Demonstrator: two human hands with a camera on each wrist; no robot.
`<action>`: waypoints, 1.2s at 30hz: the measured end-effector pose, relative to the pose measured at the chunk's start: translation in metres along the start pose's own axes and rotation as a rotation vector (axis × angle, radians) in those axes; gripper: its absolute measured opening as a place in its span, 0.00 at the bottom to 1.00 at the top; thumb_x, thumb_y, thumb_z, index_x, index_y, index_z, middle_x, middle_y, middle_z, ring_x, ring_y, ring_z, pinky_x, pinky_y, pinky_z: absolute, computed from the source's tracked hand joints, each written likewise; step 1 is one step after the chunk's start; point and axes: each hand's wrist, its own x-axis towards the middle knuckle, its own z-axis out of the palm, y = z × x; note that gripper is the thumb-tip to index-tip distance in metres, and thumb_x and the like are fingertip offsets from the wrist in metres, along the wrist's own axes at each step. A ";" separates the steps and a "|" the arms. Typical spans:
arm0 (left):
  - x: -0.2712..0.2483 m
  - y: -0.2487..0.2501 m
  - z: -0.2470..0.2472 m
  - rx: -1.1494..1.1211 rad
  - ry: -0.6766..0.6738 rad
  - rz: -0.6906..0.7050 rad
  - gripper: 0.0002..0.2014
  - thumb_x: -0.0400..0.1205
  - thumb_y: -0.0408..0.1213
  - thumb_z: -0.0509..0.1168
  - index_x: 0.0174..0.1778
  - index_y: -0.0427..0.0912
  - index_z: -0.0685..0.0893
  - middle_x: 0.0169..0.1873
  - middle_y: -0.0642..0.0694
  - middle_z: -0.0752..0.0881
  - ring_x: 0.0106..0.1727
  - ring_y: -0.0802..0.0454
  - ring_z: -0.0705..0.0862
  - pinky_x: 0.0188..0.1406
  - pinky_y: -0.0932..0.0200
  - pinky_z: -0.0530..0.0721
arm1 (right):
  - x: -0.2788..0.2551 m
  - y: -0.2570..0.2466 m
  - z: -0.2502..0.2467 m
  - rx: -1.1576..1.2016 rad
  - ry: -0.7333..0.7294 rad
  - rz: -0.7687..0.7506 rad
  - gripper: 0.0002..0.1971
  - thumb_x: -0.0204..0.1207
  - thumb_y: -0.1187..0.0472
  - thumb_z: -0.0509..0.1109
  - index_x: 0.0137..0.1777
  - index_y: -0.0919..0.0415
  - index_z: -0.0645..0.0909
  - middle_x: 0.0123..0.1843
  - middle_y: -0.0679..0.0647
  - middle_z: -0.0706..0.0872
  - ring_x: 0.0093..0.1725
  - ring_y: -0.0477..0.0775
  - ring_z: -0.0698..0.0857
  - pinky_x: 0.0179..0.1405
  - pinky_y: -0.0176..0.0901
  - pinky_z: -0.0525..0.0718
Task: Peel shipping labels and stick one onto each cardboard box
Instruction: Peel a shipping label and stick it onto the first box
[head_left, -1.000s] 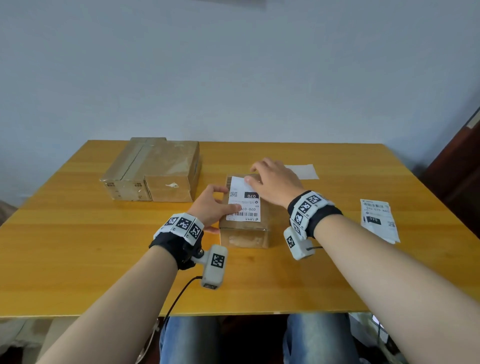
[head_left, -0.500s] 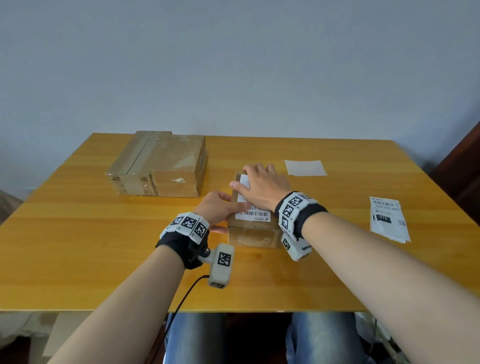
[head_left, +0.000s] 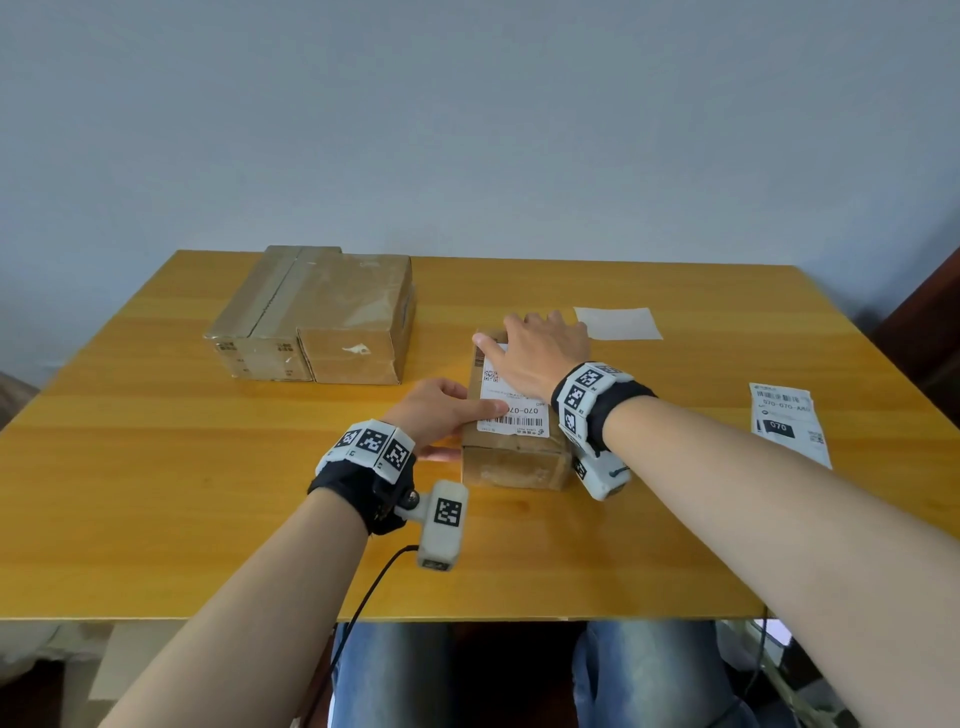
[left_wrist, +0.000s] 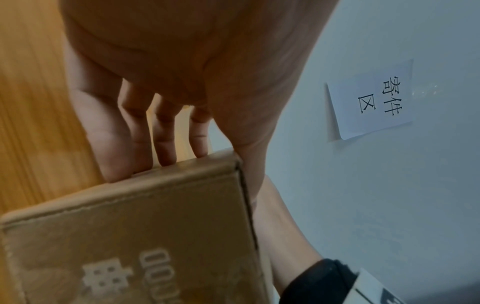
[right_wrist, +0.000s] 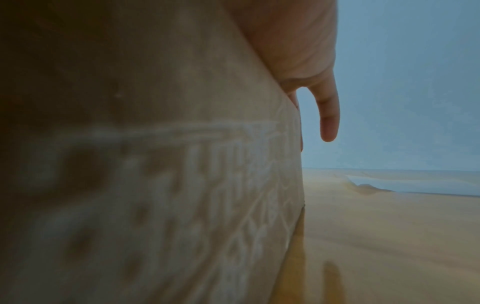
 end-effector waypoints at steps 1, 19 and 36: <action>0.000 0.000 0.000 -0.001 -0.003 0.000 0.27 0.69 0.50 0.85 0.57 0.47 0.81 0.47 0.50 0.95 0.41 0.56 0.93 0.35 0.56 0.91 | 0.002 0.000 0.000 0.002 0.002 -0.002 0.41 0.83 0.26 0.38 0.75 0.53 0.78 0.73 0.57 0.85 0.74 0.67 0.78 0.69 0.70 0.73; 0.002 0.001 -0.003 0.009 -0.066 -0.010 0.27 0.71 0.50 0.84 0.57 0.47 0.79 0.48 0.48 0.95 0.51 0.48 0.95 0.53 0.40 0.93 | 0.034 0.006 -0.001 -0.001 0.089 -0.001 0.39 0.89 0.34 0.45 0.26 0.60 0.76 0.26 0.52 0.81 0.27 0.56 0.79 0.35 0.46 0.72; 0.008 0.007 -0.008 0.049 -0.134 -0.035 0.31 0.72 0.49 0.84 0.65 0.43 0.77 0.50 0.47 0.95 0.56 0.44 0.94 0.56 0.34 0.91 | 0.062 0.016 0.006 0.065 0.209 -0.035 0.35 0.90 0.39 0.49 0.26 0.61 0.75 0.26 0.54 0.79 0.29 0.61 0.77 0.36 0.48 0.73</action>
